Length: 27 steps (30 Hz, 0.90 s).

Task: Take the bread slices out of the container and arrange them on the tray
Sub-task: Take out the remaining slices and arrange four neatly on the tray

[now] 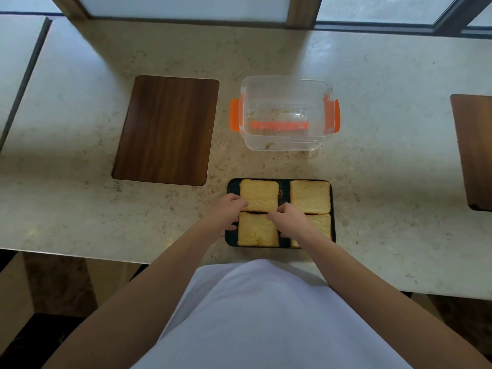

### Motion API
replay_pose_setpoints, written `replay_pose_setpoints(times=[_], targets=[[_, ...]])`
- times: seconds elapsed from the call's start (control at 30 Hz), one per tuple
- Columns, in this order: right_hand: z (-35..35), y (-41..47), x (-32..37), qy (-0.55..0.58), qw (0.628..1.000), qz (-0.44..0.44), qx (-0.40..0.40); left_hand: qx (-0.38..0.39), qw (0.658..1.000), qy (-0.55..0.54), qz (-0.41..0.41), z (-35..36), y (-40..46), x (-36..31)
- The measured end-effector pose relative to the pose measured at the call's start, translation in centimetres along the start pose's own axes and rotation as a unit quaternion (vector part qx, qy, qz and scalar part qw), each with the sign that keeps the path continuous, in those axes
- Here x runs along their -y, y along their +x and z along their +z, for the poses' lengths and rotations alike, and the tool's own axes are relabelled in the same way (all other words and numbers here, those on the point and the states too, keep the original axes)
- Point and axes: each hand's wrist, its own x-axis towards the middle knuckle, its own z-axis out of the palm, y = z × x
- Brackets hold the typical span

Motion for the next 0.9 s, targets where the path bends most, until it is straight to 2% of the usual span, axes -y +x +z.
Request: replay_pose_setpoints(times=[0.1,0.17,0.27,0.33,0.4,0.57,0.9], targets=[[-0.9,0.0,-1.1,0.006,0.999,-0.017,-0.041,-0.078,0.983,0.117,0.12,0.6,-0.4,-0.2],[-2.4,-0.1,-2.2,0.019,0.994,-0.029,-0.1,-0.098,0.975,0.106,0.167,1.6,-0.6,-0.9],[-5.1,-0.1,-3.8,0.015,0.983,-0.01,-0.18,-0.009,0.994,-0.002,0.106,3.8,-0.6,-2.9],[-6.3,0.0,-4.7,-0.001,0.982,0.013,-0.19,0.05,0.997,-0.028,0.055,5.7,-0.5,-4.4],[-7.0,0.1,-5.1,-0.003,0.984,0.027,-0.176,0.074,0.997,-0.011,0.032,7.5,-0.4,-5.5],[-7.4,0.2,-5.1,0.013,0.985,0.043,-0.164,0.082,0.996,0.023,-0.015,10.1,-0.4,-6.6],[-8.2,0.2,-4.9,0.036,0.987,0.028,-0.154,0.053,0.998,0.029,-0.019,10.8,-0.9,-7.1]])
